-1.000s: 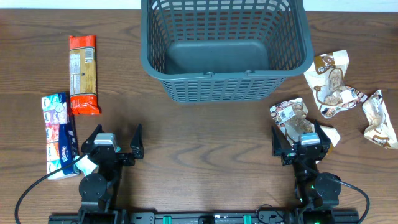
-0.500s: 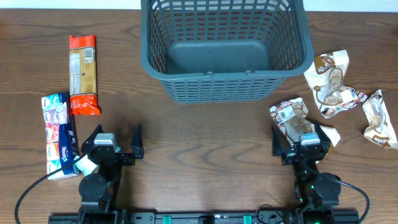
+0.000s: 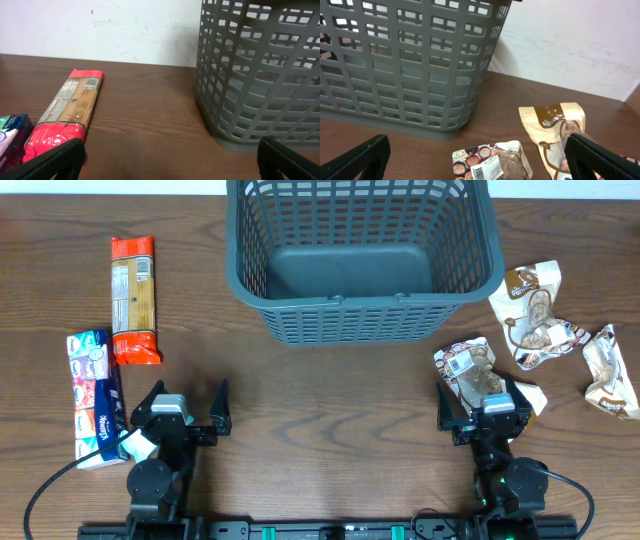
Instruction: Pack container
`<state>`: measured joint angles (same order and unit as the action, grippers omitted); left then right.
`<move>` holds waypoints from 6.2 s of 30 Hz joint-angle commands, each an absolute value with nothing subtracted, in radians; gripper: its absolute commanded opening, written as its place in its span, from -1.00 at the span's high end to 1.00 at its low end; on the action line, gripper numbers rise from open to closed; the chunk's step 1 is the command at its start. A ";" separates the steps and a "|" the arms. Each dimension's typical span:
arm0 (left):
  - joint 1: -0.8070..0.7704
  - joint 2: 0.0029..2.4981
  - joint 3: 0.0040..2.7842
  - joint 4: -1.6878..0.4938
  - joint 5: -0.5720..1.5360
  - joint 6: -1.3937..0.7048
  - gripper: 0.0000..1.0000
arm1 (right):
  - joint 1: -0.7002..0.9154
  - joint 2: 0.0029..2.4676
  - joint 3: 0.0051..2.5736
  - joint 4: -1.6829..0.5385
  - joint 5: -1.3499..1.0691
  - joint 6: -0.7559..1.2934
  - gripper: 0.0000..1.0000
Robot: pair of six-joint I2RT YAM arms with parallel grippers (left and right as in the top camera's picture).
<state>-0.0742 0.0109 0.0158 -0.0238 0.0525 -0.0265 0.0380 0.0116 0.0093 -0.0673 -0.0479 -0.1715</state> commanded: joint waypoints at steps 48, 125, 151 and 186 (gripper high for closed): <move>-0.078 0.004 0.004 -0.067 0.044 -0.028 -0.97 | 0.001 0.635 1.388 -1.452 -0.012 -0.045 -0.98; -0.077 0.058 0.004 -0.063 -0.093 -0.012 -0.97 | -0.234 1.675 1.161 -1.028 0.022 -0.801 -0.78; -0.077 0.058 0.004 -0.063 -0.092 -0.013 -0.97 | -0.234 1.675 0.874 -0.635 -0.139 -0.778 -0.33; -0.077 0.058 0.005 -0.063 -0.091 -0.014 -0.97 | -0.305 1.513 1.610 -0.872 0.083 -0.029 0.97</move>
